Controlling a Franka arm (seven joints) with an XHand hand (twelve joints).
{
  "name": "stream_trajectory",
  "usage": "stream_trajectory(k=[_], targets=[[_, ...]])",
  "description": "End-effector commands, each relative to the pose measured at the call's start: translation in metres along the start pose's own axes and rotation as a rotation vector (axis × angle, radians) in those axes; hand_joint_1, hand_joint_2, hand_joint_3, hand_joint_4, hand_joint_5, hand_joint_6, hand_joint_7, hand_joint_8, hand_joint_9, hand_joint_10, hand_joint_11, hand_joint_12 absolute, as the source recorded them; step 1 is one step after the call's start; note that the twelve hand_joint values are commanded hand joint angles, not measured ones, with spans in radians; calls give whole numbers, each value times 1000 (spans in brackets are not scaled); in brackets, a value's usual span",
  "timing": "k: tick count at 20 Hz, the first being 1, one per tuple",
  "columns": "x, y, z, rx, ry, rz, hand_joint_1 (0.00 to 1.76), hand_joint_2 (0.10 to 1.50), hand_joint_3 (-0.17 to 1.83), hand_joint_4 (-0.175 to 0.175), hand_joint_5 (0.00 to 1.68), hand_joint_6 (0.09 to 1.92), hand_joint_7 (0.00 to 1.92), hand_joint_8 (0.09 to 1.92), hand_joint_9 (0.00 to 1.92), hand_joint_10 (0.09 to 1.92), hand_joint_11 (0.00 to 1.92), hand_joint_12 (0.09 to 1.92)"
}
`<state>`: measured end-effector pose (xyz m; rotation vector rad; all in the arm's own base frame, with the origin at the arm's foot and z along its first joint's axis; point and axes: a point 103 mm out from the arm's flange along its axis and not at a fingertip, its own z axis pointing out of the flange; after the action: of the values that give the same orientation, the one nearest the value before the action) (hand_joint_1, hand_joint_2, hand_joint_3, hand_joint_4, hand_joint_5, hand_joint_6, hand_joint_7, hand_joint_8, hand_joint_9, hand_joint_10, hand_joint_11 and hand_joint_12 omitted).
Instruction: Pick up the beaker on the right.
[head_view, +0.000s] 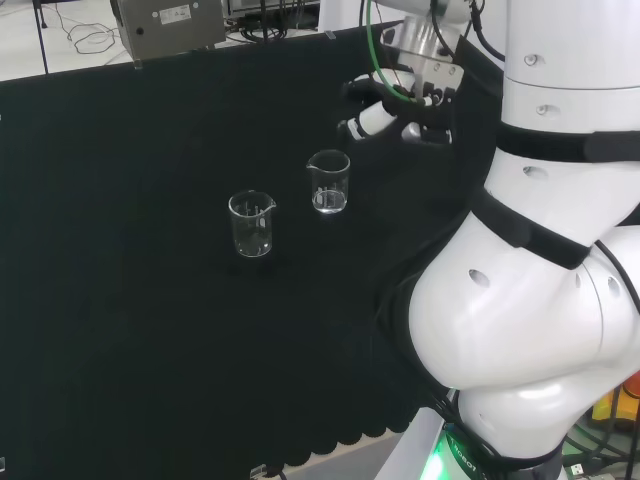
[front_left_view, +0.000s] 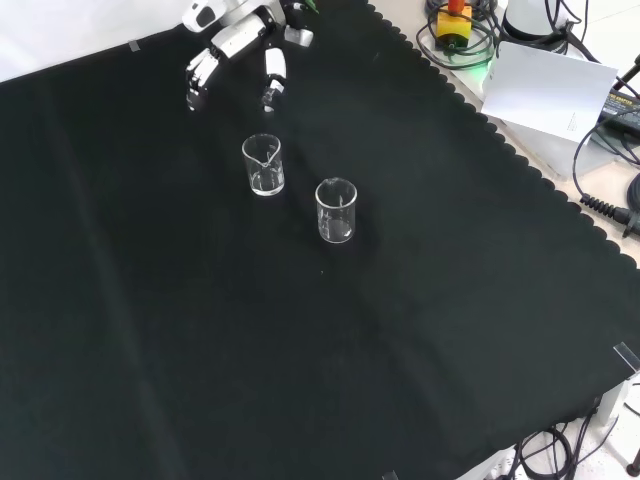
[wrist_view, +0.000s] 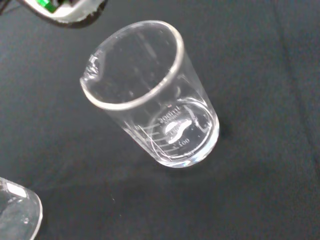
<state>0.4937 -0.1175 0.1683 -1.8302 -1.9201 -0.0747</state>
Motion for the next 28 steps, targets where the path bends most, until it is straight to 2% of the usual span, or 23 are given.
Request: stream_trajectory(k=[1,3,4,12,14,19,23,28], targets=[[-12,5,11,34,44,-76,758,595,524,-26,314,87,155,615,290,667,0,1333],[-13,3,18,5,41,-110,760,583,523,-26,313,87,152,614,285,664,0,1338],[-14,3,22,11,40,-120,761,580,522,-26,313,87,151,614,283,663,0,1339],[-25,5,50,28,78,-152,761,575,526,-26,313,87,149,615,282,661,0,1343],[-26,7,57,29,84,-164,829,551,525,-28,344,87,181,631,311,665,0,1363],[-25,15,70,1,135,-206,923,498,614,-30,362,87,191,642,317,636,0,1373],[-22,23,79,-8,152,-247,929,482,654,-30,368,87,186,640,315,629,0,1368],[-19,33,93,-7,207,-301,887,470,658,-29,379,87,184,639,313,627,0,1355]])
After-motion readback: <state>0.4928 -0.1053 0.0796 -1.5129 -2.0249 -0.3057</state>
